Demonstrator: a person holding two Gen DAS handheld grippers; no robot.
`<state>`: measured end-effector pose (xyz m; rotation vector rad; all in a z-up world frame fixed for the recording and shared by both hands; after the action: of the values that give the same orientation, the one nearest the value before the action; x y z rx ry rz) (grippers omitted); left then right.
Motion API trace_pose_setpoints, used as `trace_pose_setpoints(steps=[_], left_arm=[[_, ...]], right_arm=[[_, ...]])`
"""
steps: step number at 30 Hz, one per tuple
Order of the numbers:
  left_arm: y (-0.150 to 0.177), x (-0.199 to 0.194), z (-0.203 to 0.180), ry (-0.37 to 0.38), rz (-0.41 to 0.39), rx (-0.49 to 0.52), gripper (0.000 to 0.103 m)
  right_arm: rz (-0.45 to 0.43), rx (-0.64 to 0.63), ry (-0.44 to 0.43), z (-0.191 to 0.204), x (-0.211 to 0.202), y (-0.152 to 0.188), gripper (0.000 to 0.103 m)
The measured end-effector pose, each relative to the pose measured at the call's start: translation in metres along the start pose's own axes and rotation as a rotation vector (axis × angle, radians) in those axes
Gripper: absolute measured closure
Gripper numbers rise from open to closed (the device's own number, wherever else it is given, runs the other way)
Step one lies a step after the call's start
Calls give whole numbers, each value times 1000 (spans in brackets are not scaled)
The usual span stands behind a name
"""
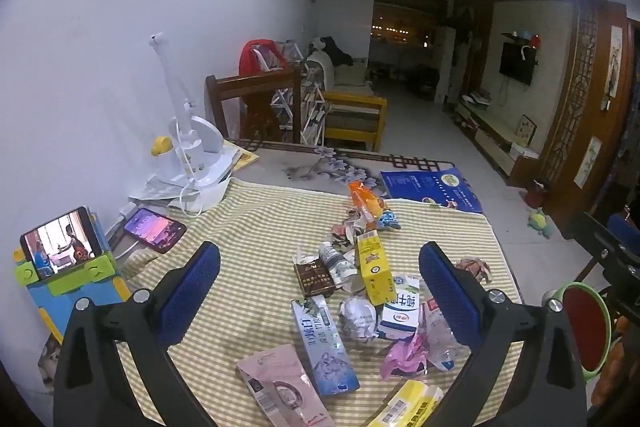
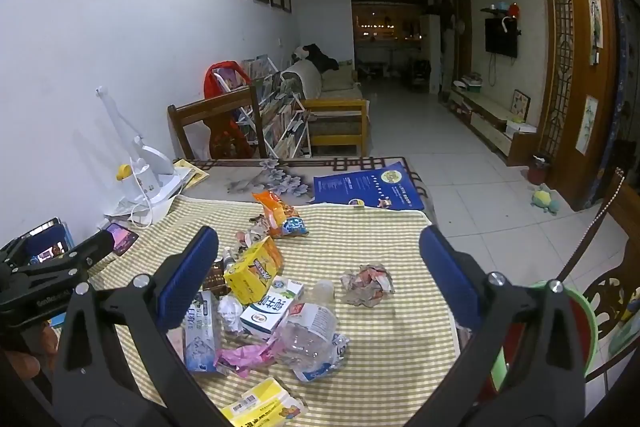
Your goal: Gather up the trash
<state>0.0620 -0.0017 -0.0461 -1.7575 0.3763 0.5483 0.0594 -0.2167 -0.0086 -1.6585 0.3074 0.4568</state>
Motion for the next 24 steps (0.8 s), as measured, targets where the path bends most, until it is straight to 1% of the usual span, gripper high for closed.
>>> trace_pose_setpoints(steps=[6, 10, 15, 17, 24], left_arm=[[-1, 5, -2, 6, 8, 1, 8], [1, 7, -2, 5, 12, 5, 8], [2, 9, -4, 10, 18, 1, 8], [3, 9, -4, 8, 17, 2, 8], [7, 12, -1, -1, 33, 1, 8]], right_arm=[[5, 0, -2, -2, 0, -2, 3], [8, 4, -4, -1, 1, 7, 3], [12, 4, -7, -1, 1, 6, 3], [16, 4, -12, -4, 8, 16, 3], [21, 5, -11, -3, 11, 22, 3]])
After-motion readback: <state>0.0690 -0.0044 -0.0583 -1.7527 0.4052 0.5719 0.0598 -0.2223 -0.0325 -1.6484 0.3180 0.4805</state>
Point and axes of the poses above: each gripper's, at about its wrist camera, not at the fingertips, and x roughly the way its jaws point, z to its left, y to its underside, the point moved 8 cm from there along x, roughly the way its jaws point, and after that the axes turned 10 degrees about -x, right-handed, at the moved point
